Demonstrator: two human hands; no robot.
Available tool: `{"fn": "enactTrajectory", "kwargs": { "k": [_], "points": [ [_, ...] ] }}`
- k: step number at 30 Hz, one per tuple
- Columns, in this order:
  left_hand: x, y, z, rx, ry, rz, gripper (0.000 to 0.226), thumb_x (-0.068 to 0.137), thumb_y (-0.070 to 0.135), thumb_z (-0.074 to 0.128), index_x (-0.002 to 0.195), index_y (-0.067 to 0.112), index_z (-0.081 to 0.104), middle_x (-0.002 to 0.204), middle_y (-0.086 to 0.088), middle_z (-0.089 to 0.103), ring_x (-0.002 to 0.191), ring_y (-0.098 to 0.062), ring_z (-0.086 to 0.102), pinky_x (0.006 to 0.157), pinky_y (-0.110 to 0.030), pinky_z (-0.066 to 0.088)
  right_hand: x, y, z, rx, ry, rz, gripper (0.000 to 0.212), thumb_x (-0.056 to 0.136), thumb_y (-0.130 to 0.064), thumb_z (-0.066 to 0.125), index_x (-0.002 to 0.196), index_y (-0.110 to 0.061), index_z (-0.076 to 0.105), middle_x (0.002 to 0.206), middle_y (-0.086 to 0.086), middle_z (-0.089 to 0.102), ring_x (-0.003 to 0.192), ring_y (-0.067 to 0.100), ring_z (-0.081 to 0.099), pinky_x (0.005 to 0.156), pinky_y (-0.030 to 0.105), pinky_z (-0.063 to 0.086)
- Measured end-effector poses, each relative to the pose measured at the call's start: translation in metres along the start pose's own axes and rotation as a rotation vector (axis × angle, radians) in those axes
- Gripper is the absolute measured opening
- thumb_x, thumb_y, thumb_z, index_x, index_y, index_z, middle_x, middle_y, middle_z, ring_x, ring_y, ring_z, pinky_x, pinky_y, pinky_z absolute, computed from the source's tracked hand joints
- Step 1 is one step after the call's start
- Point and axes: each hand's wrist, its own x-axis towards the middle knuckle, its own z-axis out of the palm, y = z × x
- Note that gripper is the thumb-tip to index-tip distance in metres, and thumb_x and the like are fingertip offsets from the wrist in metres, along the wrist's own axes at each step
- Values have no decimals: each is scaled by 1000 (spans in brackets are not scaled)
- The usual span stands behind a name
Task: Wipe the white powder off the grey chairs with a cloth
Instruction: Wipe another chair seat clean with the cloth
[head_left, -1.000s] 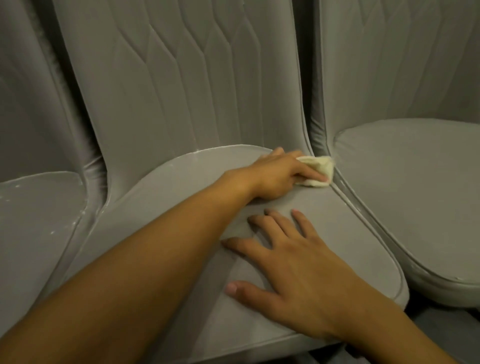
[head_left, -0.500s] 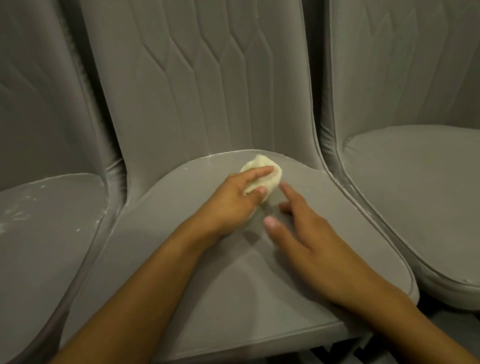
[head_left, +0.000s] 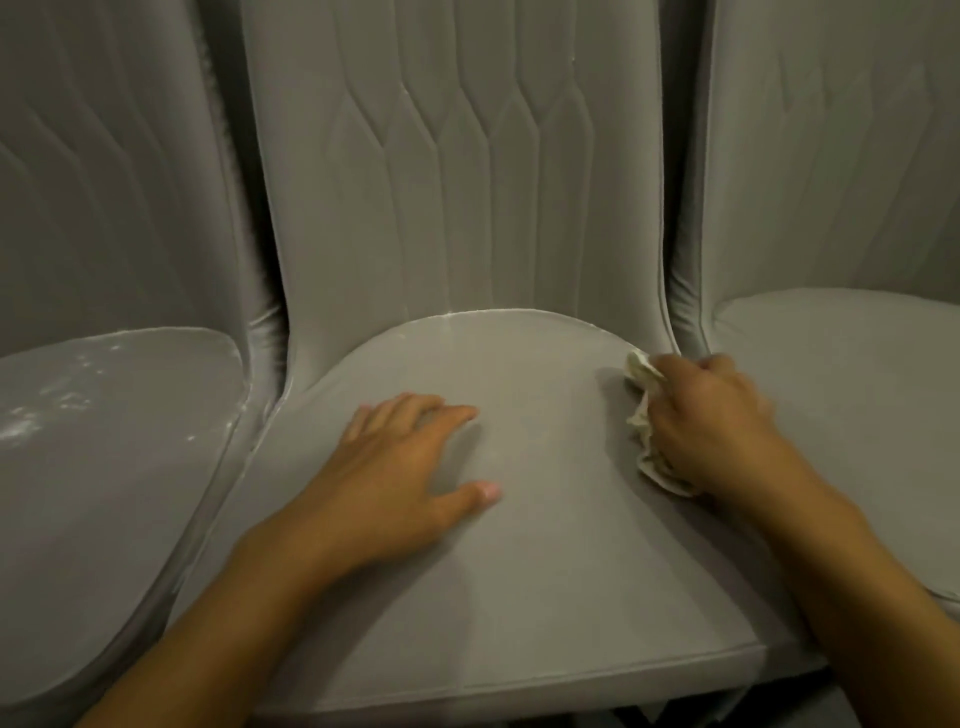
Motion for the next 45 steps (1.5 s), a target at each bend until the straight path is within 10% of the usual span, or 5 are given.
{"fn": "enactTrajectory", "kwargs": {
  "k": [9,23,33,40,45],
  "points": [
    [-4,-16,14,-11,30,3,87,73,91,17,151,52,17,162,11,20,151,-11,12,123,-48,12,-31,-73,29,342,-151,-637,55,85,-26,73,137,-31,57,127,-9,65,116,10,58,102,25,43],
    [-14,-45,11,-73,-12,-12,67,88,67,5,152,57,20,164,21,10,152,-4,0,125,-43,-6,-43,-89,32,302,-218,-815,28,90,-19,66,117,-29,69,107,-17,67,97,1,58,87,14,43],
    [-11,-46,4,-85,-39,-5,71,82,68,16,151,56,27,162,18,18,150,-6,10,126,-46,3,22,-15,19,194,127,-125,25,99,-30,57,120,-19,65,101,11,70,95,33,61,72,26,33],
    [27,-32,-4,9,-54,-2,52,100,62,35,151,57,26,164,14,16,153,-12,6,125,-52,-3,7,-33,22,111,1,-500,28,92,-19,65,118,-25,68,105,-2,71,97,20,62,79,27,41],
    [83,-22,-4,17,-54,51,55,99,69,27,152,57,25,167,10,14,155,-15,5,124,-55,-3,61,-3,27,-1,207,-195,20,97,-16,53,107,-7,68,100,23,69,91,42,62,69,32,40]
  ]
}}
